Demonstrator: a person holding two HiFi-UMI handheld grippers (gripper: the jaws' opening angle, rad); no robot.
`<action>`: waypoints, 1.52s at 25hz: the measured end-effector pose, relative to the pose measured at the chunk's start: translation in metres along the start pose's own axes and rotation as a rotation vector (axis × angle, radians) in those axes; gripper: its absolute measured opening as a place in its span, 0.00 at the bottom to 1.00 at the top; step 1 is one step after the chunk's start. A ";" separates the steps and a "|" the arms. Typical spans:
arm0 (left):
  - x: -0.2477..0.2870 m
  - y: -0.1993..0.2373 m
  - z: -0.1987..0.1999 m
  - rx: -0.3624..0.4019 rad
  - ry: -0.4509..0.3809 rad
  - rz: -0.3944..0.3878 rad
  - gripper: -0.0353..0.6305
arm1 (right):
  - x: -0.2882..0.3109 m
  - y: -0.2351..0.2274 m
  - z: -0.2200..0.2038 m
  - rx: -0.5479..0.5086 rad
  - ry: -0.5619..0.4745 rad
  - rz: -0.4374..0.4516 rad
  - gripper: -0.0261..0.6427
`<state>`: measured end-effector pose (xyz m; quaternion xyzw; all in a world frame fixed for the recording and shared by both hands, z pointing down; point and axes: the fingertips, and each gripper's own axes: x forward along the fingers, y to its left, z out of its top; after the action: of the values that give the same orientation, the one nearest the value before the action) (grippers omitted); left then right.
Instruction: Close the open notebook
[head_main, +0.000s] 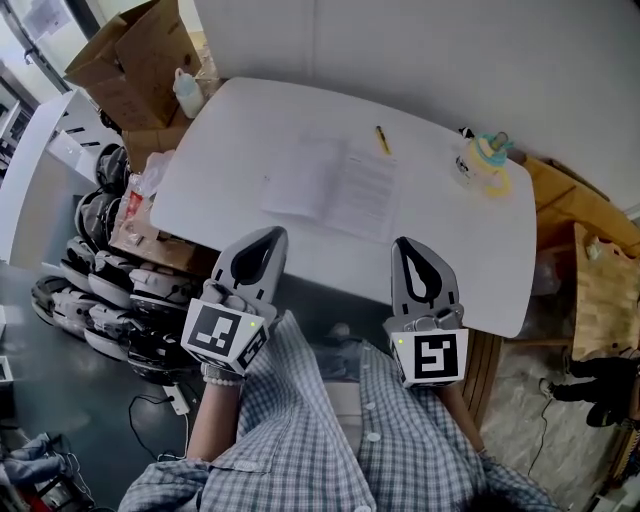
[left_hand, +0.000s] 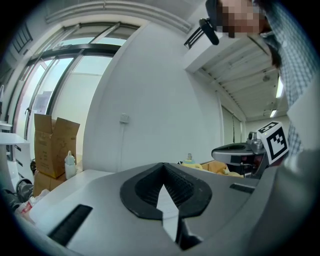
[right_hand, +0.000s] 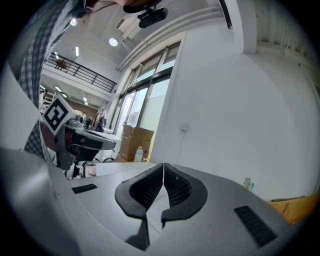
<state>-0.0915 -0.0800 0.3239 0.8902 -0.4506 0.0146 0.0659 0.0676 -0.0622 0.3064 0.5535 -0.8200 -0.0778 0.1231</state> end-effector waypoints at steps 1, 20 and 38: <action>0.003 -0.001 0.000 -0.004 -0.004 0.007 0.06 | 0.000 -0.004 -0.001 0.000 -0.001 0.003 0.07; 0.042 -0.020 0.006 -0.056 -0.023 0.049 0.06 | -0.004 -0.061 -0.019 0.017 -0.029 0.008 0.07; 0.052 0.006 -0.030 -0.295 0.037 0.055 0.06 | -0.009 -0.078 -0.032 0.041 -0.003 -0.025 0.07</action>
<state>-0.0648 -0.1209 0.3586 0.8578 -0.4706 -0.0337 0.2037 0.1494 -0.0833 0.3154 0.5661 -0.8146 -0.0634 0.1094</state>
